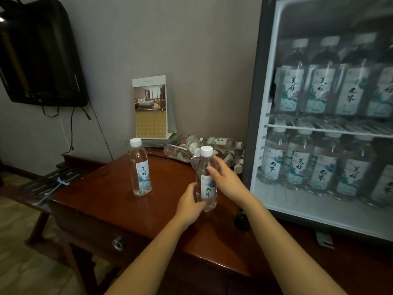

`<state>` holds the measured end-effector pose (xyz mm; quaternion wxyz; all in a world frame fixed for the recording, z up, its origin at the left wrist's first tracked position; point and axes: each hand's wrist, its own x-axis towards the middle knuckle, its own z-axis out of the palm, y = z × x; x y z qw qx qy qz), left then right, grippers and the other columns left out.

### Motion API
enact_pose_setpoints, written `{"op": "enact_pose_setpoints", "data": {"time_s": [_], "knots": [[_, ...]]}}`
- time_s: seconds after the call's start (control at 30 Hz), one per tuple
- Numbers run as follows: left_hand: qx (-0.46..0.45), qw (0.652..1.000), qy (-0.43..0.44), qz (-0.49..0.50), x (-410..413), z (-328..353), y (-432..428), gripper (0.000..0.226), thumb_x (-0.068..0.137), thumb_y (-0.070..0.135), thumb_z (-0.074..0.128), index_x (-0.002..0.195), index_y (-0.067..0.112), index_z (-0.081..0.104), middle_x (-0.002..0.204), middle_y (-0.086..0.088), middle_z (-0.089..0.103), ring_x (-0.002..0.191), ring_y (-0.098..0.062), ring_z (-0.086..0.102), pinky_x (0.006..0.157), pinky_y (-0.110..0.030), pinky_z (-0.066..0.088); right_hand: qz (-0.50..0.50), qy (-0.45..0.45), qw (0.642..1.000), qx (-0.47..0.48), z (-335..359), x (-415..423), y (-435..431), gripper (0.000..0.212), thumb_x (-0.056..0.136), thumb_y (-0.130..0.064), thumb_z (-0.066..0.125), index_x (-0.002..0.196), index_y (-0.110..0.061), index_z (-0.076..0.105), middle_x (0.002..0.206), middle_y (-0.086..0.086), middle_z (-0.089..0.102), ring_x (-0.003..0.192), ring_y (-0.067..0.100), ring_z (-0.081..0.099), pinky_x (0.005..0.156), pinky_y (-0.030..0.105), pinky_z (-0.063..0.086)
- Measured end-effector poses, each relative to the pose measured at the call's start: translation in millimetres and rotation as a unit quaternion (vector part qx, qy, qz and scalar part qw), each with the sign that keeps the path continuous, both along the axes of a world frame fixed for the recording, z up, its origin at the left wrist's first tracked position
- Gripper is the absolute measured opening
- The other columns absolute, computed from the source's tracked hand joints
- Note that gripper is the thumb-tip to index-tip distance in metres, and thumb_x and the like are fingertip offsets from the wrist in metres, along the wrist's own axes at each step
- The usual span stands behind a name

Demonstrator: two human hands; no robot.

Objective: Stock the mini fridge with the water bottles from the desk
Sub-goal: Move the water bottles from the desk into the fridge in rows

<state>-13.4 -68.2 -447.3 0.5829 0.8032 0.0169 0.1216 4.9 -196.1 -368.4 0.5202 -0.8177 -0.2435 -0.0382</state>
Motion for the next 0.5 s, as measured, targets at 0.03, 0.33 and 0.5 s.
{"op": "enact_pose_setpoints", "data": {"time_s": [0.03,0.33,0.5], "knots": [[0.01,1.0,-0.001,-0.002,-0.6,-0.4,0.8,0.054,0.075,0.023,0.076,0.121,0.025,0.047,0.113,0.003,0.064,0.097,-0.01,0.063,0.086,-0.034,0.053,0.0,0.026,1.0,0.0,-9.2,-0.3,-3.2,0.051,0.097,-0.027,0.046,0.145,-0.022,0.029,0.138,-0.004,0.047,0.126,0.013,0.046,0.097,0.023,0.036],[0.075,0.996,-0.009,-0.043,-21.4,3.2,1.4,0.056,0.07,0.042,0.076,0.115,0.027,0.047,0.109,0.009,0.065,0.098,-0.008,0.063,0.089,-0.038,0.052,-0.03,0.082,0.994,-0.058,-60.7,-21.6,-17.0,0.043,0.095,-0.02,0.051,0.136,-0.013,0.043,0.131,0.005,0.056,0.118,0.017,0.054,0.095,0.024,0.042],[0.112,0.99,-0.012,-0.08,-47.0,10.9,-3.9,0.054,0.068,0.035,0.079,0.113,0.027,0.051,0.109,0.013,0.064,0.102,-0.003,0.061,0.089,-0.03,0.051,-0.019,0.066,0.996,-0.053,-59.8,-46.4,-32.7,0.04,0.092,-0.018,0.056,0.13,-0.013,0.049,0.126,0.003,0.061,0.112,0.013,0.058,0.093,0.023,0.046]]}}
